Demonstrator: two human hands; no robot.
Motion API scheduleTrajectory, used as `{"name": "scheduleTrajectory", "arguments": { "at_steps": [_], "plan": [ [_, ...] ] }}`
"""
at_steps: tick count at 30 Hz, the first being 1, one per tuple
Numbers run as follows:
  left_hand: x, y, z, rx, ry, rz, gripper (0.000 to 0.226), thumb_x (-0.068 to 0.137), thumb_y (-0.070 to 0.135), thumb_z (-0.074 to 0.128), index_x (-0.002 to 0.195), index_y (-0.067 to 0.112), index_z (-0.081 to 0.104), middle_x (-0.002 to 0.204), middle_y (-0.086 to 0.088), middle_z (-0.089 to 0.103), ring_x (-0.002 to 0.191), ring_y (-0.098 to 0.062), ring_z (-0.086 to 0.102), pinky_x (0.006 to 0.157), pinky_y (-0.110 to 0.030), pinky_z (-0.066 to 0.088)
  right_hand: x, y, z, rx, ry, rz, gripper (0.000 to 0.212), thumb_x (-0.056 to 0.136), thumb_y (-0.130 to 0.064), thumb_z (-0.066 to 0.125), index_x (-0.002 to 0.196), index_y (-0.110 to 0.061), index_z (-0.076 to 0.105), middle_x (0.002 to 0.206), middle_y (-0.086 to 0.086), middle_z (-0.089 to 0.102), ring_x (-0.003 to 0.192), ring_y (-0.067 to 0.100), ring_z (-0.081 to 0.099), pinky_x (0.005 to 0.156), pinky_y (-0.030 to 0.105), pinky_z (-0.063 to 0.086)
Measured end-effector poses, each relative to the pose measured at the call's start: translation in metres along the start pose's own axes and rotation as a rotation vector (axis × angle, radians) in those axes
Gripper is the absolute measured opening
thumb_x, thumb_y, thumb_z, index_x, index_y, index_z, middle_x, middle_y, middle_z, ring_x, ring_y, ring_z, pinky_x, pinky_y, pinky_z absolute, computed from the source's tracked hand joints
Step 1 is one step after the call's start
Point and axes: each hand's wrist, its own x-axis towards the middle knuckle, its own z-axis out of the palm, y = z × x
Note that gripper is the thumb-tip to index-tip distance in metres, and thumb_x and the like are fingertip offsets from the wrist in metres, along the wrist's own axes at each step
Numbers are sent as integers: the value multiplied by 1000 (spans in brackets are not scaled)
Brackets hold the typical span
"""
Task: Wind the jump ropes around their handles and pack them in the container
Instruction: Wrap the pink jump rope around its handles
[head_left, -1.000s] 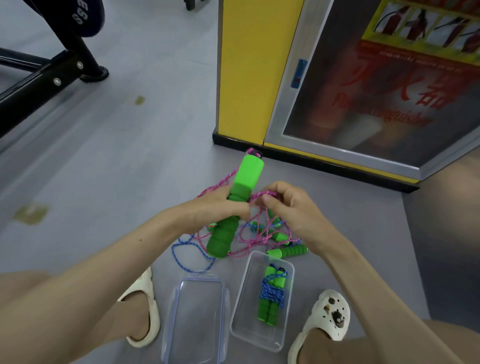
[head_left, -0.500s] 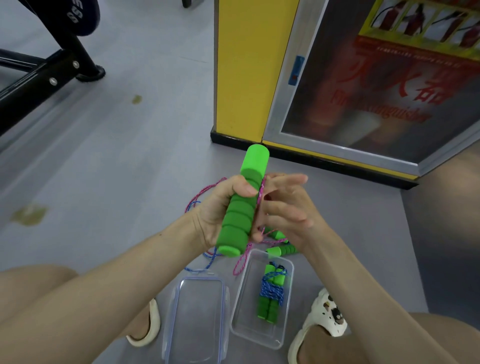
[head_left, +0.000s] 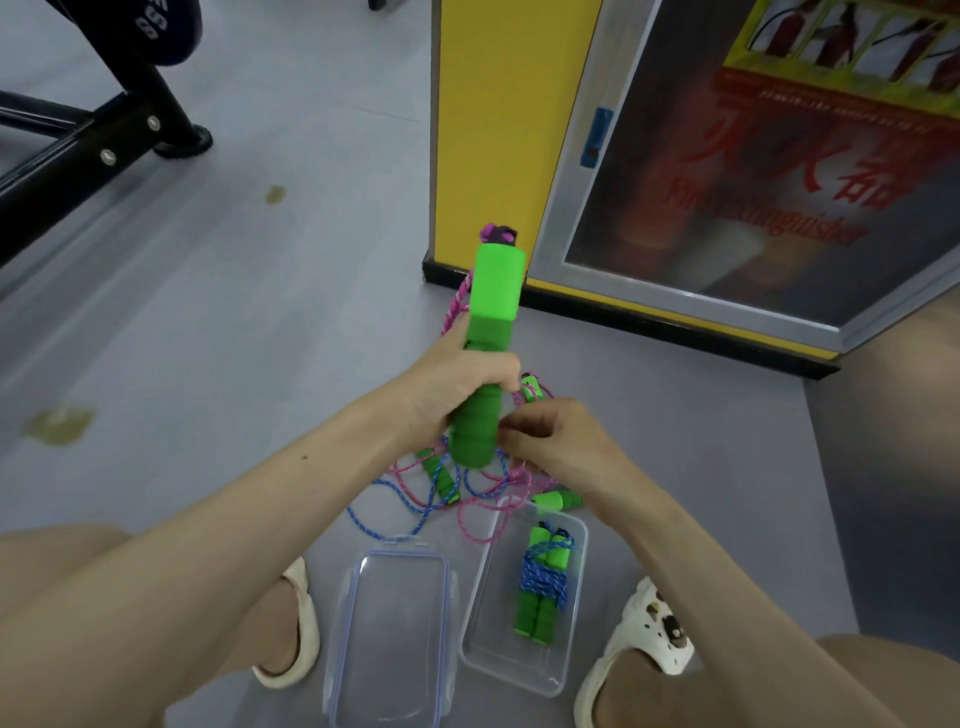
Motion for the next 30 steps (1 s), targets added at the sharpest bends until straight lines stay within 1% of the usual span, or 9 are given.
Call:
{"name": "scheduleTrajectory", "arguments": {
  "at_steps": [2,3,6,9,11,13,20,25,30],
  "plan": [
    [1,-1,-11,378,103,96,47,52,19,56,97,29,48,89,-5,56,92,-15,56,97,-37,38,-3,0,-3,-81,22,-4,9,86,-11,66,79,-10,70,46,-11,52,40,-2,42,45,10,32],
    [2,-1,-15,591,110,143,59,54,23,55,111,34,48,103,-5,62,113,-18,54,116,-46,17,-3,0,-4,-94,45,-6,9,86,-11,66,79,-8,70,47,-11,52,41,-1,42,46,11,32],
    [3,-1,-25,1075,101,218,102,56,31,49,150,37,12,148,9,38,149,-17,2,102,-45,-32,-4,-8,-8,-34,150,-76,8,86,-10,66,83,-5,71,62,5,59,52,2,47,54,14,38],
    [0,-6,-33,1113,46,99,81,64,33,54,142,31,34,122,11,58,137,-19,35,108,-47,-27,-3,-13,-13,36,245,-138,10,87,-13,64,81,-18,70,69,11,66,64,7,56,66,23,47],
    [-2,-9,-33,983,-36,-25,58,67,30,63,122,19,49,101,0,68,104,-17,58,118,-46,9,-2,-13,-14,36,300,-158,16,89,-14,62,79,-24,69,66,7,64,64,12,54,66,26,45],
    [-5,-10,-30,700,-155,-167,54,59,23,69,109,8,54,97,-14,70,91,-21,66,90,-40,47,0,-14,-15,95,350,-175,20,91,-12,59,79,-25,68,61,2,60,60,10,51,62,22,43],
    [-21,-10,-10,-137,-604,-312,34,77,13,50,102,-5,64,40,-7,48,39,-20,54,66,-32,56,6,-13,-9,460,329,-93,25,90,-4,57,76,-17,74,75,13,62,71,22,53,72,33,46],
    [-15,-7,-9,-617,-651,-264,60,59,17,73,111,-8,59,50,-7,56,55,-22,64,63,-33,58,3,-9,7,465,205,15,22,93,-9,53,77,-6,68,60,4,59,52,12,51,48,20,44],
    [-8,-12,-2,-749,-608,-129,71,68,4,56,138,7,48,121,-26,62,116,-36,59,104,-45,44,-5,-6,24,245,107,51,27,90,9,48,79,-13,58,73,2,65,52,-7,57,52,8,45]
  ]
}}
